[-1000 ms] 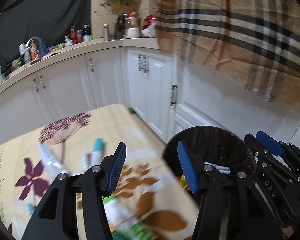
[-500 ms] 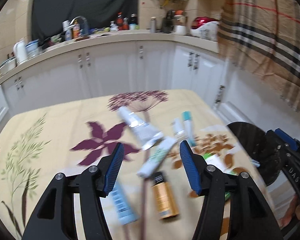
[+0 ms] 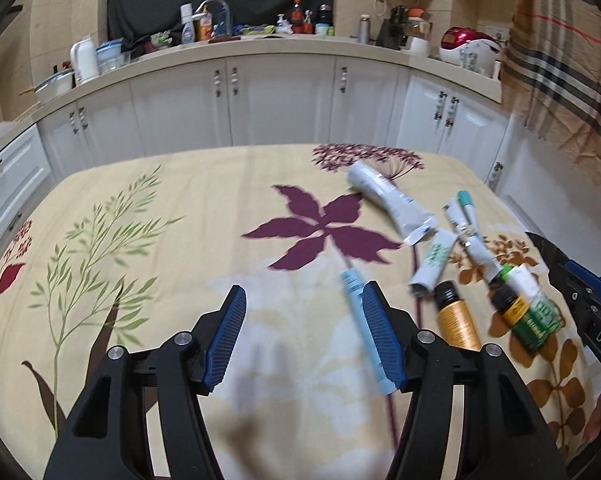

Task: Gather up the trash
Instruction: 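Grasp the white-green wrapped packet with the right tool while the left tool returns to the table, then grasp the blue tube with the left tool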

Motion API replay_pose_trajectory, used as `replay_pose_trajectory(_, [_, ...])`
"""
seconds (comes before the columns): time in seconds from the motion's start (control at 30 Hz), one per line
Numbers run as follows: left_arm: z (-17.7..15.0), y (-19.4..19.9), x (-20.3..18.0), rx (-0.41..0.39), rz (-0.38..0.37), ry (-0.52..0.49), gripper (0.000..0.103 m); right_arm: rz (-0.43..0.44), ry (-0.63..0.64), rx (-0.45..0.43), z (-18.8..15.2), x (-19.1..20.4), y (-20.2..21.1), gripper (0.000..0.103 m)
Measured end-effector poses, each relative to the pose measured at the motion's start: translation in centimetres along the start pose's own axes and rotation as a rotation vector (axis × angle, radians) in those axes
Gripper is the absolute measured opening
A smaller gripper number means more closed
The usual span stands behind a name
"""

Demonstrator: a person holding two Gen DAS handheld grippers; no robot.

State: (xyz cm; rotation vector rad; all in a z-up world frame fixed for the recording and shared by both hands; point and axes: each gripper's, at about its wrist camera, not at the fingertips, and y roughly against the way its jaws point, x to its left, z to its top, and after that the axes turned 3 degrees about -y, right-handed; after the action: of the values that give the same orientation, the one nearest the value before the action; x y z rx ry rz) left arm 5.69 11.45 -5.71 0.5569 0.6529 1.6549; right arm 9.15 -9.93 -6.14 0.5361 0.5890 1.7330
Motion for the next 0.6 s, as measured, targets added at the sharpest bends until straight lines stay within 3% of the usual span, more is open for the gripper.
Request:
replay_pose_trajectory(0.3, [-0.6,-0.5,0.8,0.034,-0.021,0.023,0.065,0.025,0.009,0.121,-0.3,0.5,-2.2,0.028])
replay_pose_trajectory(0.47, [-0.6,-0.6,0.0,0.039,-0.038,0.011,0.067,0.019,0.026,0.157,-0.5,0.7,-2.8,0.033])
replay_pose_trajectory(0.6, [-0.6,-0.9,-0.9,0.048,-0.047,-0.004,0.067,0.024,0.025,0.157,-0.6,0.2,-2.8,0.026])
